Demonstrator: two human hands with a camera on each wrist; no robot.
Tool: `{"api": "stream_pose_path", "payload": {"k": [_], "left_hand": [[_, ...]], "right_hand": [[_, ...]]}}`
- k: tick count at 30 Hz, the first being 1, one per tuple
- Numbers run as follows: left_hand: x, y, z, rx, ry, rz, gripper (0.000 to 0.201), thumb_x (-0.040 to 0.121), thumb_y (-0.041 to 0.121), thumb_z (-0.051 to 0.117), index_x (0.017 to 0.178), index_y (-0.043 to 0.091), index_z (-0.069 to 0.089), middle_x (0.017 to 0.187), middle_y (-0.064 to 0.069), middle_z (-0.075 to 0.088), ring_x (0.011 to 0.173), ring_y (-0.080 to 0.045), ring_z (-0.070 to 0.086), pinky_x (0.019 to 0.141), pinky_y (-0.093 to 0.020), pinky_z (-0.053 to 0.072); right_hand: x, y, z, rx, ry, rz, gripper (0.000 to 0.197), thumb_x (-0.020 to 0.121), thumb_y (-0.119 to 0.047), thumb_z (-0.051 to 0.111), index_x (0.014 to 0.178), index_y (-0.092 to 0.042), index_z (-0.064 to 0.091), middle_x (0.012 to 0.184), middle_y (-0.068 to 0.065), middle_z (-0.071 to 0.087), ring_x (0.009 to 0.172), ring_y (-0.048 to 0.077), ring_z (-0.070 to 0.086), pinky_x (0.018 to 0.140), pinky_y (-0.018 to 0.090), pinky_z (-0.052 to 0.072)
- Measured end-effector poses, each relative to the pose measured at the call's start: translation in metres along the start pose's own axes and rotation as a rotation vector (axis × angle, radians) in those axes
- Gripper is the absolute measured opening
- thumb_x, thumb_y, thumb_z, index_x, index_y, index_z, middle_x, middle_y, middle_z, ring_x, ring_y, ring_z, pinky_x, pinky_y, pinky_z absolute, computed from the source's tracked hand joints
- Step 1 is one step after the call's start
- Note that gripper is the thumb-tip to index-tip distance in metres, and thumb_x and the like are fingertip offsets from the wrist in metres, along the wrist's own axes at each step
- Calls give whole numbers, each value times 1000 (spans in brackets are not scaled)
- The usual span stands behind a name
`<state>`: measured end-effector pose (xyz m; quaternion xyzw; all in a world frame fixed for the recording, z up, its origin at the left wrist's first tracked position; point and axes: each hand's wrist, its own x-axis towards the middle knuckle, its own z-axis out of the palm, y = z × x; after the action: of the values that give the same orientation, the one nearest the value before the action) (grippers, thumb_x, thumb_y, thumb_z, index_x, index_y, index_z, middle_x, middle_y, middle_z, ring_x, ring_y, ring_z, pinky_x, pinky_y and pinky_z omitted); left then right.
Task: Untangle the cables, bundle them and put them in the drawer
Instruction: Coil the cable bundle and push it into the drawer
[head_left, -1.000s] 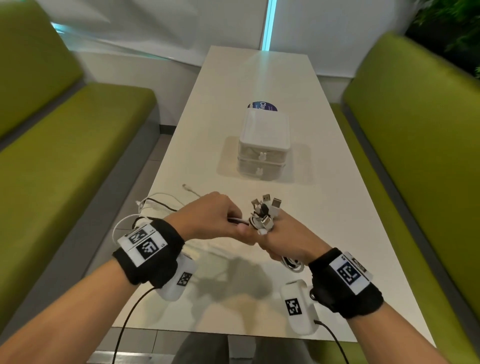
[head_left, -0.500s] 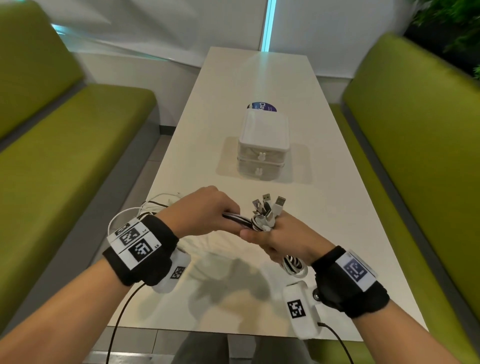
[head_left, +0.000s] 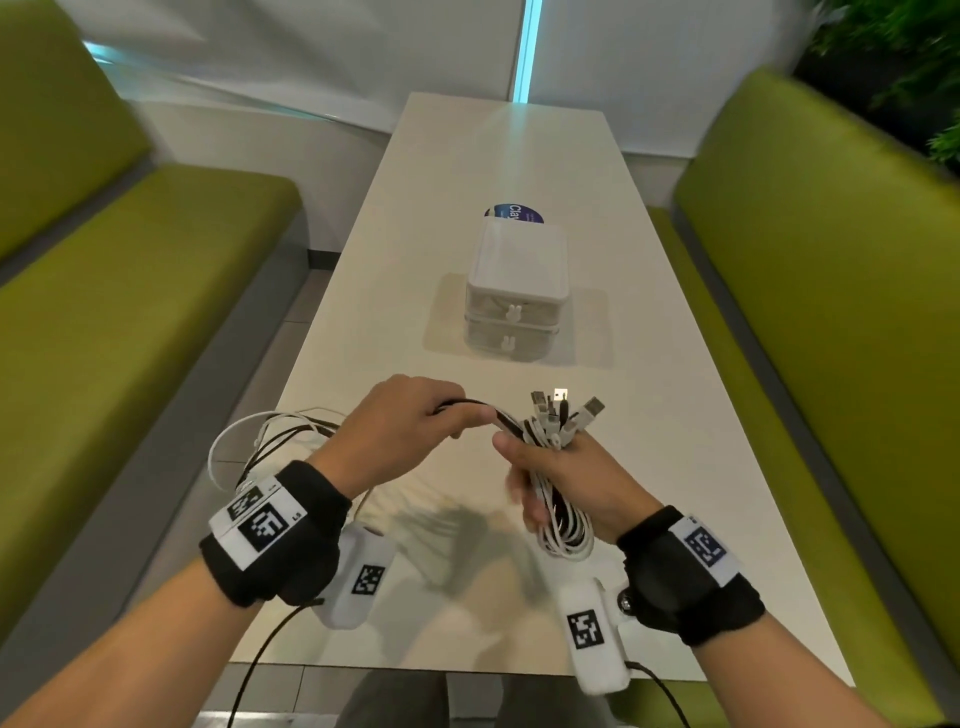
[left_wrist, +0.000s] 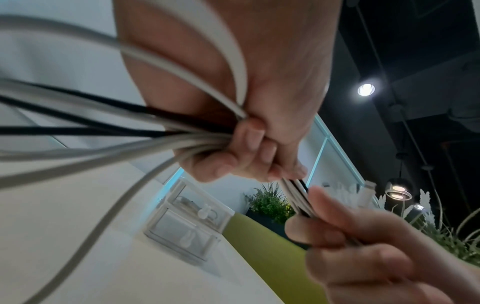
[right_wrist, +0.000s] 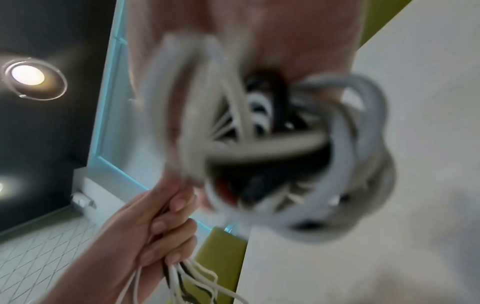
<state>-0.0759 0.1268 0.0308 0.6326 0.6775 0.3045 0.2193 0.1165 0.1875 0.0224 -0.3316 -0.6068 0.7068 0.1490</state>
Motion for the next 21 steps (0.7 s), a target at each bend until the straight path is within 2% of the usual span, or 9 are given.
{"api": "stream_pose_path", "payload": {"k": [2,4,5,7,10,14,18,19,21], "left_hand": [[-1,2,4,-49,41,-17,46,90,53,55,60,19,56,47,4,44,45,-9,39,52,-27,31],[-3,3,9,-135,81,-75,45,94,52,50,64,20,60,47,9,45,44,-6,40,52,-28,33],[-4,3,12,-184,85,-106,44,96,51,47,67,22,62,47,10,45,44,-5,41,54,-30,37],[-9,4,19,-218,57,-140,42,99,51,40,74,24,62,50,8,51,47,-7,47,59,-33,44],[-13,5,26,-89,45,-149,43,101,51,32,76,25,55,57,1,61,54,-13,60,64,-34,46],[-12,10,28,-178,89,-210,46,102,47,33,67,21,48,57,5,50,54,-16,46,61,-37,40],[-18,27,39,-179,92,-170,42,103,43,32,68,22,44,58,6,48,53,-13,42,56,-32,31],[-19,31,42,-147,70,-160,42,103,43,30,71,21,45,60,4,50,55,-15,45,56,-33,32],[-18,36,44,-32,-4,-141,41,103,42,23,83,16,49,66,0,55,60,-19,51,57,-35,38]], "right_hand": [[3,-1,1,12,94,-5,15,91,-29,65,88,-14,67,51,2,33,39,17,28,43,28,34],[9,-2,2,34,203,-24,24,90,-29,66,85,-6,63,51,0,28,39,15,24,42,28,28],[13,-3,3,55,258,-41,27,90,-29,67,84,-4,60,50,1,28,37,15,24,41,28,28],[22,-3,7,99,359,-65,31,89,-30,68,76,-8,51,47,0,32,34,15,27,43,29,31],[28,0,19,181,451,-112,32,89,-30,68,75,-7,50,44,1,36,32,16,32,46,32,35],[28,-1,29,329,405,-153,32,83,-28,72,70,-9,50,45,2,32,36,16,29,44,28,35],[31,-4,33,264,511,-210,33,80,-37,73,59,-20,53,45,1,39,37,15,35,45,28,37],[32,-3,33,216,537,-222,35,80,-39,72,53,-25,54,45,-1,43,38,14,38,45,27,37],[32,-2,31,95,562,-225,42,80,-44,69,45,-26,55,44,-5,47,42,11,43,47,25,39]]}}
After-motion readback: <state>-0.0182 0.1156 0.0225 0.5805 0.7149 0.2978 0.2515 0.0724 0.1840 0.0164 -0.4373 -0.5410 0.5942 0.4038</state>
